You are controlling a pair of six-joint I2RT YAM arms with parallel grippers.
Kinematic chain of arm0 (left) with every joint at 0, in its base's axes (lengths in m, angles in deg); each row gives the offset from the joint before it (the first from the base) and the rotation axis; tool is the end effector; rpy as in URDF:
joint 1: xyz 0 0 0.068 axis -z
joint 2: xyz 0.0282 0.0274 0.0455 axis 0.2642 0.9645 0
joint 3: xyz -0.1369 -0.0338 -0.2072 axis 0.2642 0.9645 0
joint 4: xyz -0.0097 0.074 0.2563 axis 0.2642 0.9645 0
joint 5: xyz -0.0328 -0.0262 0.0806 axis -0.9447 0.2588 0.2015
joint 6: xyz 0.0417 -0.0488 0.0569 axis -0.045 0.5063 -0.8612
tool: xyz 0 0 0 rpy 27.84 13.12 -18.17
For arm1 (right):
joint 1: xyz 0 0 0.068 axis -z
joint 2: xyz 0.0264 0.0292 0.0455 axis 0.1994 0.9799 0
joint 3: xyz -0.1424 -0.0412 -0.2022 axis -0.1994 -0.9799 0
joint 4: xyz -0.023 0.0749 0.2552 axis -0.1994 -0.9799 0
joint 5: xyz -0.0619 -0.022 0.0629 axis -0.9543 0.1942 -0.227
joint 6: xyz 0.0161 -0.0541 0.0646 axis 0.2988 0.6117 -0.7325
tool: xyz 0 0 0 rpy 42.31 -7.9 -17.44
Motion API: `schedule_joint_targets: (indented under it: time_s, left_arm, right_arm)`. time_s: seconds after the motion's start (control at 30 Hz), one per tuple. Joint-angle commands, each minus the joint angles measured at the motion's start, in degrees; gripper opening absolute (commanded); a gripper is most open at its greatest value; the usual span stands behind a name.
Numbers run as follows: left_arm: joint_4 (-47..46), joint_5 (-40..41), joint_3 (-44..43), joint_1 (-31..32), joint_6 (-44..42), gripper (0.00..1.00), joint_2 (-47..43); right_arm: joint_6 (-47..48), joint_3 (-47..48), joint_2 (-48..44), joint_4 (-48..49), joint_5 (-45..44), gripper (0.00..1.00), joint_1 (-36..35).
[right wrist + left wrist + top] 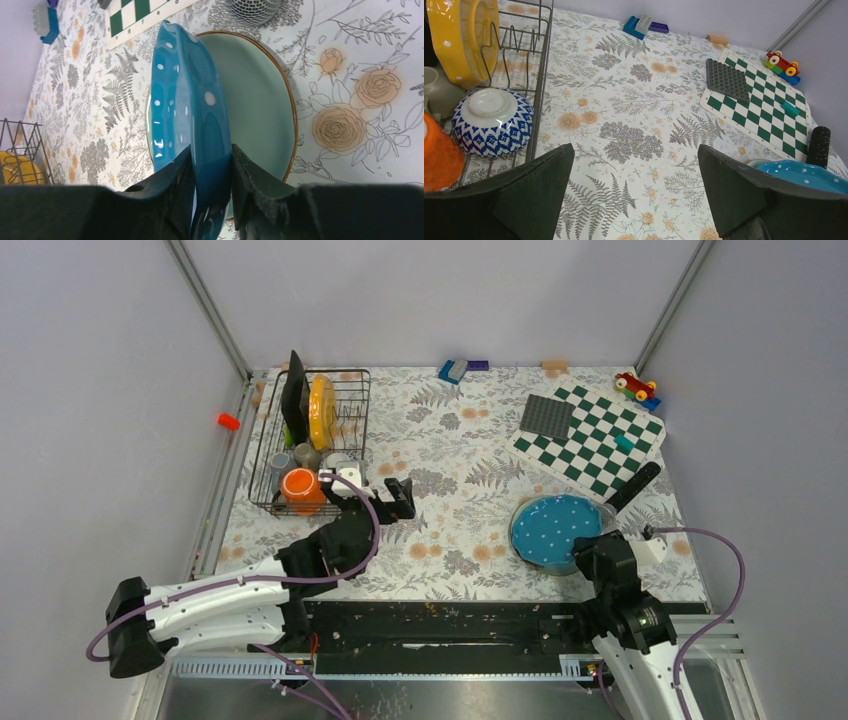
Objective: Unload the mixed dishes from the dish rack
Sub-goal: Place the plate at the center of the board.
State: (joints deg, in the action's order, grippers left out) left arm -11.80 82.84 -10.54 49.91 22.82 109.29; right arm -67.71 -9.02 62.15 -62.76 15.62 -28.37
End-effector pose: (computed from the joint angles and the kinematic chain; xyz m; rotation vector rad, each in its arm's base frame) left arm 0.1561 -0.1917 0.2700 -0.1233 1.6680 -0.3907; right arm 0.1353 0.0069 0.1801 0.9992 1.8131 0.3583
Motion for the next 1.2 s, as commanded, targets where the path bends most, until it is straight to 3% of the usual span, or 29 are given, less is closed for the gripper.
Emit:
schedule_joint_targets:
  time_s: [0.0,0.53,0.77,1.17]
  left_arm:
    - [-1.9,0.7,-0.4,-0.4,0.7,0.99,0.7]
    - [0.0,1.2,-2.1,-0.7,1.1,0.99,3.3]
    - [2.0,2.0,-2.4,-0.8,1.5,0.99,3.3]
    - [4.3,4.0,-1.6,-1.3,3.2,0.99,2.3]
  right_arm:
    - [0.8,-0.7,0.6,-2.4,-2.2,0.39,0.0]
    - [1.6,-1.7,1.8,-4.4,1.3,0.61,0.0]
    - [3.5,-2.4,4.1,-0.1,1.6,0.73,0.0]
    - [4.4,-2.3,13.4,9.3,-0.4,0.84,0.0]
